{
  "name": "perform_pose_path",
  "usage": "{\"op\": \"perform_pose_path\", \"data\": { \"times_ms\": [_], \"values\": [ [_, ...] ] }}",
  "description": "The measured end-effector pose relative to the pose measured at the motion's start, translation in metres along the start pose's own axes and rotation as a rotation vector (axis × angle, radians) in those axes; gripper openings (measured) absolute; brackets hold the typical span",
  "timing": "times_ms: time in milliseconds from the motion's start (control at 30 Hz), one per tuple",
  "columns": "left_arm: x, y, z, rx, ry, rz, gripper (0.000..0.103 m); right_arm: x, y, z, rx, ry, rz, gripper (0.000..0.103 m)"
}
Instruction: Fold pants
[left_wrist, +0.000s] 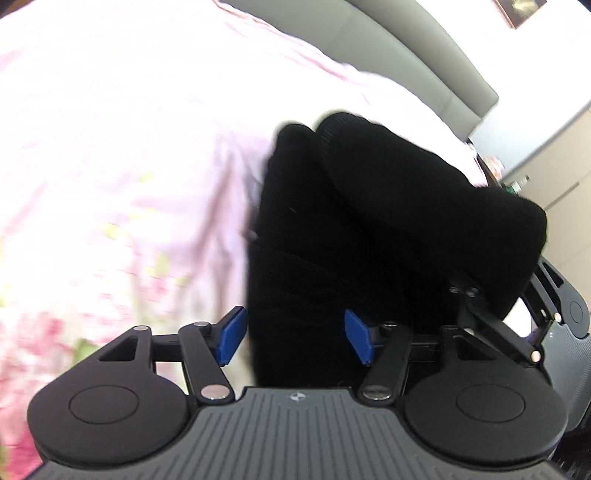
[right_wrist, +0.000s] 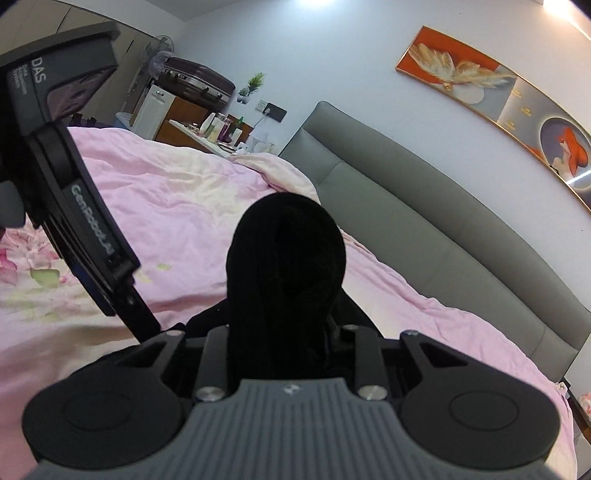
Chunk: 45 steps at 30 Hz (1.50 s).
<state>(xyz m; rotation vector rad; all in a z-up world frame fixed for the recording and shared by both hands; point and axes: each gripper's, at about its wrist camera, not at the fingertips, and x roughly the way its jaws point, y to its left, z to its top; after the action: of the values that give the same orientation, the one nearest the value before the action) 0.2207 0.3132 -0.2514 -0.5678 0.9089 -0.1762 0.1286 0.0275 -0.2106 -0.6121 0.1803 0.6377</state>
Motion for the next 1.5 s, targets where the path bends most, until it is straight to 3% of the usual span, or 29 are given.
{"op": "perform_pose_path", "data": {
  "times_ms": [200,300,367,467,533,600,667,700,767,833,933,967,1000,1033,1067,1167,1300,1400,1500],
  "values": [
    [-0.039,0.02,0.006,-0.076,-0.109,-0.024,0.072,-0.013,0.001,0.018,-0.024,-0.079,-0.041,0.023],
    [-0.048,0.027,0.007,-0.094,-0.14,-0.018,0.073,-0.022,0.026,0.016,-0.157,-0.134,-0.065,0.023],
    [-0.049,0.027,0.004,-0.108,-0.15,-0.009,0.073,-0.015,0.055,0.006,-0.288,-0.101,-0.035,0.024],
    [-0.046,0.027,-0.001,-0.12,-0.141,-0.012,0.073,0.011,0.103,-0.03,-0.493,0.032,0.032,0.04],
    [-0.044,0.018,-0.003,-0.108,-0.134,-0.022,0.073,0.013,0.123,-0.047,-0.567,0.028,-0.014,0.039],
    [-0.042,0.013,-0.005,-0.093,-0.136,-0.041,0.075,0.007,0.121,-0.039,-0.535,0.03,-0.023,0.044],
    [-0.041,0.012,-0.005,-0.108,-0.132,-0.078,0.08,-0.004,0.111,-0.032,-0.52,0.025,-0.001,0.058],
    [-0.04,0.01,-0.005,-0.121,-0.127,-0.097,0.081,-0.013,0.107,-0.034,-0.533,0.013,0.02,0.066],
    [-0.031,0.004,-0.007,-0.12,-0.114,-0.123,0.082,-0.035,0.099,-0.032,-0.548,0.0,0.101,0.07],
    [-0.027,-0.004,-0.009,-0.09,-0.102,-0.13,0.085,-0.05,0.087,-0.029,-0.503,0.041,0.209,0.064],
    [-0.018,-0.012,-0.014,-0.058,-0.083,-0.121,0.086,-0.058,0.065,-0.033,-0.382,0.209,0.408,0.054],
    [-0.014,-0.011,-0.016,-0.061,-0.074,-0.122,0.086,-0.058,0.057,-0.036,-0.33,0.27,0.485,0.041],
    [-0.011,-0.011,-0.017,-0.068,-0.064,-0.124,0.086,-0.056,0.048,-0.041,-0.27,0.341,0.56,0.017],
    [-0.007,-0.01,-0.019,-0.076,-0.054,-0.123,0.086,-0.054,0.042,-0.043,-0.227,0.38,0.601,0.015],
    [-0.005,-0.01,-0.02,-0.079,-0.046,-0.124,0.086,-0.056,0.035,-0.045,-0.207,0.378,0.597,0.016],
    [-0.002,-0.013,-0.024,-0.068,-0.034,-0.126,0.086,-0.075,0.008,-0.043,-0.132,0.335,0.559,0.031],
    [0.004,-0.017,-0.027,-0.079,0.008,-0.157,0.086,-0.077,-0.051,-0.014,0.017,0.283,0.556,0.047],
    [0.015,-0.018,-0.034,-0.08,0.052,-0.151,0.086,-0.056,-0.092,0.009,0.064,0.259,0.515,0.064],
    [0.016,-0.018,-0.04,-0.095,0.029,-0.167,0.083,-0.019,-0.125,0.036,0.128,0.273,0.537,0.065]
  ]
}}
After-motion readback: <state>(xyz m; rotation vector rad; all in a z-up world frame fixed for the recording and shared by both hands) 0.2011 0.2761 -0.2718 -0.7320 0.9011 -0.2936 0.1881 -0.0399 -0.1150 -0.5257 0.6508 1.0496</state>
